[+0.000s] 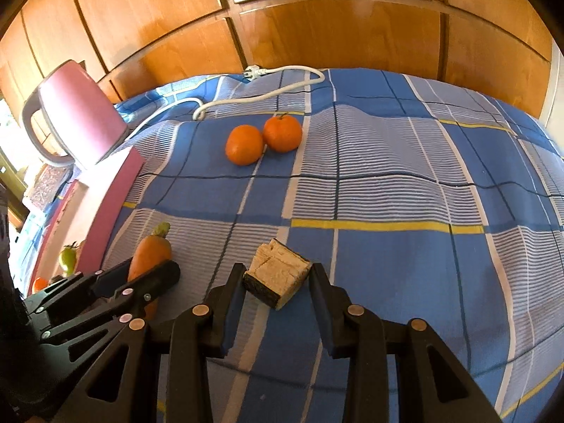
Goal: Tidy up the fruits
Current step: 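Grasp the pale cube with the right tool beside the mandarins, then lift the carrot with the left tool while the right tool lifts the pale cube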
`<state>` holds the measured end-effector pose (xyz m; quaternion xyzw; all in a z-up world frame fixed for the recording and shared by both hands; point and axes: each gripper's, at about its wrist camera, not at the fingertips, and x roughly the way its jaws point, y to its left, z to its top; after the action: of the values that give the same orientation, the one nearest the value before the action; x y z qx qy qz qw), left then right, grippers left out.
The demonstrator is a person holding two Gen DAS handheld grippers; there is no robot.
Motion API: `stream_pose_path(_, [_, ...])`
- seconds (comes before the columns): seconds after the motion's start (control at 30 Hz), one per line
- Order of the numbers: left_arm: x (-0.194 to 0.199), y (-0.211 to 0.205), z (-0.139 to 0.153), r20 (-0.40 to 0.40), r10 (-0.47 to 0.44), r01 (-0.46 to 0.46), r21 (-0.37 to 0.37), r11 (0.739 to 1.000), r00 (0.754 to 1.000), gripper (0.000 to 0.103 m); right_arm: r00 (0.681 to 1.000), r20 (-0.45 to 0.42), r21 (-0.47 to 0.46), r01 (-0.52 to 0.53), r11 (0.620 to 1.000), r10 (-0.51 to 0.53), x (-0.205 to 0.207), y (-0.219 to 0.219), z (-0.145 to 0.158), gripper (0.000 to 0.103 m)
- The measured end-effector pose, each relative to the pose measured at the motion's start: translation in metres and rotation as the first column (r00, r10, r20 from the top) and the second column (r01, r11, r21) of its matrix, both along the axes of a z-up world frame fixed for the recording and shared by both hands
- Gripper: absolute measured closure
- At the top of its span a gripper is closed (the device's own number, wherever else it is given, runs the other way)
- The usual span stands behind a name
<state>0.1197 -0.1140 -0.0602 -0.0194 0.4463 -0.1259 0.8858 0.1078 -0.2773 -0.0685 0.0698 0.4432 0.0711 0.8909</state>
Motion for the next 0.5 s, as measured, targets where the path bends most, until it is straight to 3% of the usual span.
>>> stream_pose_path(0.5, [-0.027, 0.026, 0.019, 0.037, 0.008, -0.006, -0.053, 0.999, 0.999, 0.074, 0.999, 0.021, -0.014, -0.047, 0.999, 0.047, -0.025, 0.025, 0.008, 0.066])
